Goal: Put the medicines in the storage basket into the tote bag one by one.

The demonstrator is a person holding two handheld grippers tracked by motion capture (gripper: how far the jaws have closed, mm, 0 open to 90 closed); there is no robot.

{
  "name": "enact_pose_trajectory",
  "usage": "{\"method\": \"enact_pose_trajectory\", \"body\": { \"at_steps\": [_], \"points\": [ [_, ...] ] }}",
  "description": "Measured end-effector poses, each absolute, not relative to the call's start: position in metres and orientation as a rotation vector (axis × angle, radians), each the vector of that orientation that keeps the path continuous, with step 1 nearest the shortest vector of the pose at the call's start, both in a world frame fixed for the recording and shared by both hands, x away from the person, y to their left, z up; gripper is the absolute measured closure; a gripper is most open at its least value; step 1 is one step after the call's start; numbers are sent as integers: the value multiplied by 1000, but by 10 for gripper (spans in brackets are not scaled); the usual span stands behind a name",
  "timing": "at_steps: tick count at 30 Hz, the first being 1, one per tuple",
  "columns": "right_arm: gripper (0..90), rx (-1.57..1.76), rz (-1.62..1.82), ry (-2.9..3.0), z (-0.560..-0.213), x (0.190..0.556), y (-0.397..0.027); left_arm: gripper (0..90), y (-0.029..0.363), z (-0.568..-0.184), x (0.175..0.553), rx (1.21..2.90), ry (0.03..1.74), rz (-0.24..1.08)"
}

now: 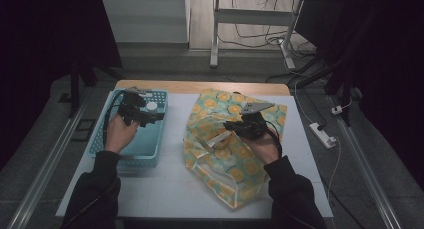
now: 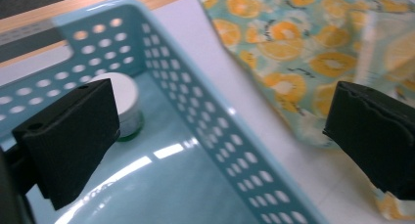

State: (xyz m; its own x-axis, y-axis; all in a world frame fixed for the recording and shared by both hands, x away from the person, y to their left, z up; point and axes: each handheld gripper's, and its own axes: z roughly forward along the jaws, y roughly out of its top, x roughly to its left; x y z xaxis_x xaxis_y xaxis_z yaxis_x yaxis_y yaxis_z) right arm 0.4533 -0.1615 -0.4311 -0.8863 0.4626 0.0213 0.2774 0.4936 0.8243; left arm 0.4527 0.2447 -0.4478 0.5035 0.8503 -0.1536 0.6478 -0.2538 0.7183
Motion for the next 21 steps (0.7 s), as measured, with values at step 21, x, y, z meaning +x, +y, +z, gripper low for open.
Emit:
{"method": "enact_pose_trajectory", "body": {
  "at_steps": [21],
  "points": [
    [898, 638, 1344, 2533, -431, 454, -162, 0, 258, -476, 502, 2033, 1416, 375]
  ]
}}
